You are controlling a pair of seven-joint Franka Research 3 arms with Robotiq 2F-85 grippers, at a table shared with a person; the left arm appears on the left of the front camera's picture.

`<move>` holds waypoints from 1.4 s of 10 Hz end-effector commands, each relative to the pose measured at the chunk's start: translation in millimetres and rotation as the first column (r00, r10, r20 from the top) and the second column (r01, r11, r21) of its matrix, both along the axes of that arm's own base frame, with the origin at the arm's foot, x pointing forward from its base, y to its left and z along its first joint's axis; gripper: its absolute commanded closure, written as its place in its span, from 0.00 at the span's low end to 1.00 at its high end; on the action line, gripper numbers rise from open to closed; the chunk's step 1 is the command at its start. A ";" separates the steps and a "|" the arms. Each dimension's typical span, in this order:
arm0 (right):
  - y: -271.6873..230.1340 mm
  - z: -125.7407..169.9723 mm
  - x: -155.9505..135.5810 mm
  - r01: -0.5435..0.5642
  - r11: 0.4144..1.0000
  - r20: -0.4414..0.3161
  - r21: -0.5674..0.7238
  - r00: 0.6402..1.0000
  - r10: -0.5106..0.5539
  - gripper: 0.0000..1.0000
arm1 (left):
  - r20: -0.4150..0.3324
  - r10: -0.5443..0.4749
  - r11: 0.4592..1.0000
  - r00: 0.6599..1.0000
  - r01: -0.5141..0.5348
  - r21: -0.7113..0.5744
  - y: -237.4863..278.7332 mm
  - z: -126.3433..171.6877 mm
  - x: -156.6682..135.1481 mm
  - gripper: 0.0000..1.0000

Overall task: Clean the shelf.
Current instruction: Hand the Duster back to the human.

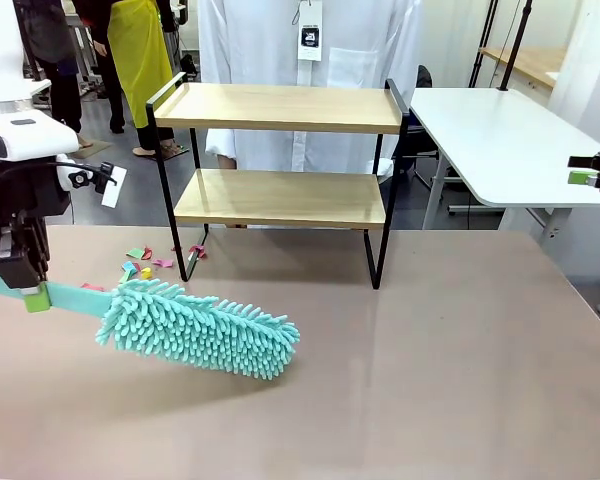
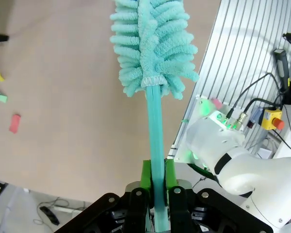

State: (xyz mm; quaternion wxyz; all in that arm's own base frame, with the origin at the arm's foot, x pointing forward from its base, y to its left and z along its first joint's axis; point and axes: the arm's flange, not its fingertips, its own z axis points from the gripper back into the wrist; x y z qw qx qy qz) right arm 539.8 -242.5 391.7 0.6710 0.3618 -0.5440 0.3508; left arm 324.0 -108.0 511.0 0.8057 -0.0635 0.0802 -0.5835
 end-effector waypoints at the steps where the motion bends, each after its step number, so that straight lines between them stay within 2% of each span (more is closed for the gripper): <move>1: 1.0 2.4 1.1 0.005 1.000 0.004 -0.006 1.000 -0.005 0.00 | -0.006 0.003 1.000 1.000 -0.003 0.005 1.1 4.8 0.2 0.87; 2: 0.0 0.0 0.0 0.000 1.000 0.000 0.000 1.000 0.000 0.00 | 0.000 0.000 1.000 1.000 0.000 0.000 0.0 0.0 0.0 0.87; 3: 24.6 20.9 -5.5 -0.098 0.995 0.008 0.001 0.995 0.098 0.00 | 0.034 -0.024 0.998 0.999 0.026 -0.055 1.4 -3.1 -0.2 0.87; 4: 49.8 35.6 -6.1 -0.190 0.982 -0.027 0.011 0.981 0.190 0.00 | 0.042 -0.074 0.988 0.996 0.079 -0.135 -0.5 -11.9 7.0 0.87; 6: 102.4 58.5 -13.6 -0.328 0.944 -0.066 0.028 0.942 0.329 0.00 | 0.119 -0.105 0.961 0.987 0.131 -0.243 -8.4 -30.1 9.4 0.87; 8: 154.8 67.3 -30.5 -0.438 0.891 -0.080 0.122 0.890 0.449 0.00 | 0.204 -0.138 0.914 0.969 0.204 -0.351 -8.7 -49.5 11.8 0.87; 10: 194.4 62.1 -49.0 -0.503 0.839 -0.087 0.208 0.845 0.528 0.00 | 0.291 -0.119 0.865 0.949 0.243 -0.438 -8.7 -65.2 14.3 0.87; 11: 210.2 59.1 -53.2 -0.513 0.824 -0.093 0.240 0.833 0.546 0.00 | 0.334 -0.138 0.850 0.932 0.285 -0.443 -10.8 -68.3 22.1 0.87; 12: 224.9 49.4 -61.7 -0.525 0.807 -0.079 0.272 0.823 0.562 0.00 | 0.390 -0.099 0.846 0.916 0.283 -0.451 -14.4 -75.9 25.7 0.87; 13: 235.7 41.3 -66.1 -0.521 0.806 -0.083 0.280 0.824 0.561 0.00 | 0.424 -0.078 0.840 0.902 0.289 -0.459 -17.4 -78.3 30.4 0.87; 14: 243.2 30.4 -69.7 -0.498 0.827 -0.041 0.262 0.850 0.525 0.00 | 0.450 -0.054 0.833 0.891 0.289 -0.472 -21.6 -80.3 31.4 0.87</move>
